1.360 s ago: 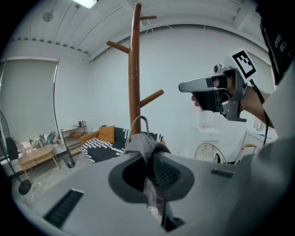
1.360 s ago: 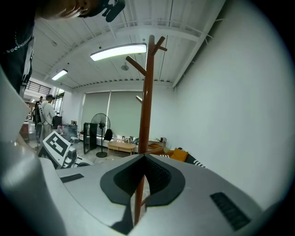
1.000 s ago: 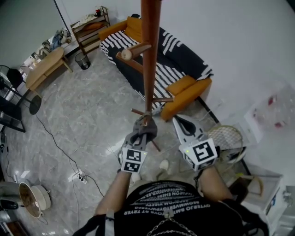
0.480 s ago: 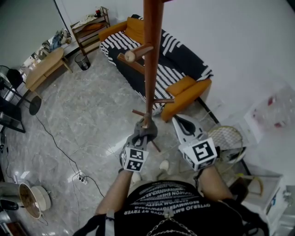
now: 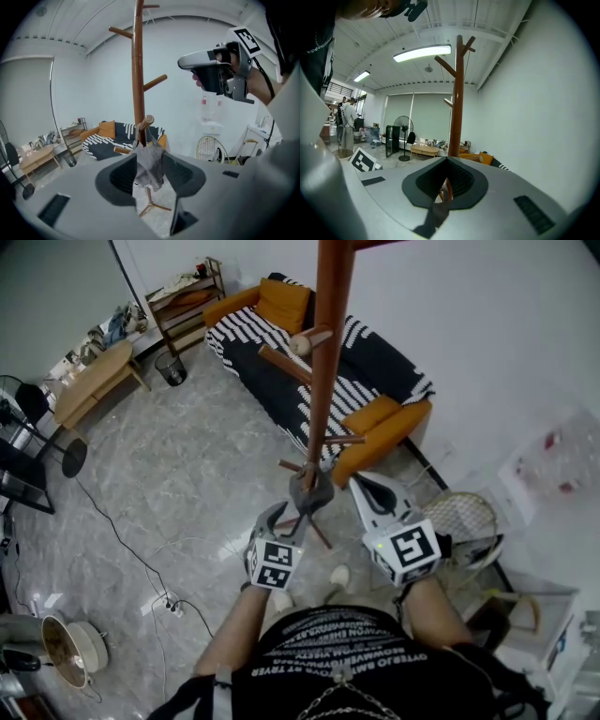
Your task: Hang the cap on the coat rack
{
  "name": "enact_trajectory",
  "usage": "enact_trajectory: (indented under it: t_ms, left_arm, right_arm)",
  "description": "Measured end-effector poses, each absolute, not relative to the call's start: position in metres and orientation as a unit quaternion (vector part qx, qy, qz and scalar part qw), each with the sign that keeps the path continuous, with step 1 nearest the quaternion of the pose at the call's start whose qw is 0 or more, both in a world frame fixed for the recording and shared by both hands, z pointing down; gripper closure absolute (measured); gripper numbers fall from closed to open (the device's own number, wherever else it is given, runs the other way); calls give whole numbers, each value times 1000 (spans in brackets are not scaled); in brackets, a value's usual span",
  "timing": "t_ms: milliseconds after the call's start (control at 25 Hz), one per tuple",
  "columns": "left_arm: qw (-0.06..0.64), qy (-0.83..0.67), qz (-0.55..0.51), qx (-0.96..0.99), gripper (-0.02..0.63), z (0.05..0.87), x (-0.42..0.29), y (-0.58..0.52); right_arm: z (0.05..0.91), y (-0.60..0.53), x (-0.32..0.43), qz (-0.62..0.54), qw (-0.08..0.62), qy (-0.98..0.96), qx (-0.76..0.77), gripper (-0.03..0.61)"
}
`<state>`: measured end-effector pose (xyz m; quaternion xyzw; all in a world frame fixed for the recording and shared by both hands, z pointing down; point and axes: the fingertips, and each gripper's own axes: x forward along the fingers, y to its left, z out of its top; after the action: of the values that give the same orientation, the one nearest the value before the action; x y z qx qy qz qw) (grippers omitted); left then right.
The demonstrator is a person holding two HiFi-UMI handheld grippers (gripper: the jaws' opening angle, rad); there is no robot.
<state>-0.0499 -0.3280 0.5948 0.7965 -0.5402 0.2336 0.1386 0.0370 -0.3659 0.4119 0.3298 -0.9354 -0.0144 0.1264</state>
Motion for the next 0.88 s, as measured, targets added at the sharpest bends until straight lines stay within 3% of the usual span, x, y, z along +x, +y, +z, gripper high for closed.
enact_trajectory:
  t_ms: [400, 640, 880]
  left_arm:
    - [76, -563, 177, 803, 456, 501, -91, -314]
    - [25, -580, 139, 802, 598, 448, -118, -289]
    - [-2, -572, 118, 812, 611, 410, -132, -272]
  right_arm:
    - [403, -338, 22, -13, 117, -928, 355, 575]
    - [397, -310, 11, -23, 104, -923, 371, 575]
    - [397, -291, 8, -25, 108, -915, 387, 575]
